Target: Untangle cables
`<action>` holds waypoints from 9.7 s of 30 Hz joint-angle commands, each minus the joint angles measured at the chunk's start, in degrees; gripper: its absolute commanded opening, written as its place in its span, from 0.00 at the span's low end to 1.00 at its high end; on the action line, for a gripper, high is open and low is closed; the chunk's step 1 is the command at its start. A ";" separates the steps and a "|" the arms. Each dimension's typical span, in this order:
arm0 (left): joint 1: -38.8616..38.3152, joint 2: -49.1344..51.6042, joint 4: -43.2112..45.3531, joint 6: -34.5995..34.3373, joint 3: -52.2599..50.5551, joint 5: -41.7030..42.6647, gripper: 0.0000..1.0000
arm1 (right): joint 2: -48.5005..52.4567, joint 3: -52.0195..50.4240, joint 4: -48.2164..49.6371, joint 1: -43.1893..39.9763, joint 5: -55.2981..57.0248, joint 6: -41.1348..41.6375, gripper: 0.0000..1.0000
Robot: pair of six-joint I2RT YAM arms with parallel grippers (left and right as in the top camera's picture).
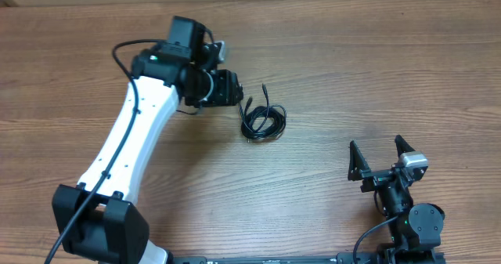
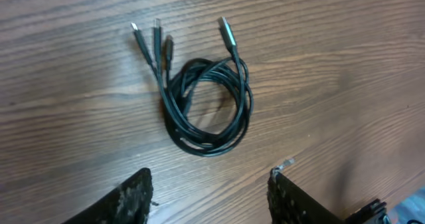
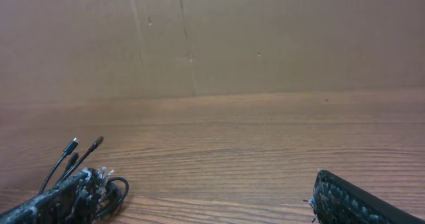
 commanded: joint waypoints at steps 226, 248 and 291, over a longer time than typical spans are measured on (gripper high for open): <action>-7.74 16.96 3.37 -1.88 -5.95 -4.52 0.04 | 104.67 67.54 -36.00 21.18 -6.91 32.39 0.04; -4.46 16.90 -6.27 0.44 2.38 -13.84 0.59 | 104.67 82.47 -54.82 17.44 -21.14 19.23 0.30; 2.89 16.87 12.46 -21.57 -6.40 27.52 0.04 | 105.00 71.63 -33.14 26.60 -22.93 25.35 0.65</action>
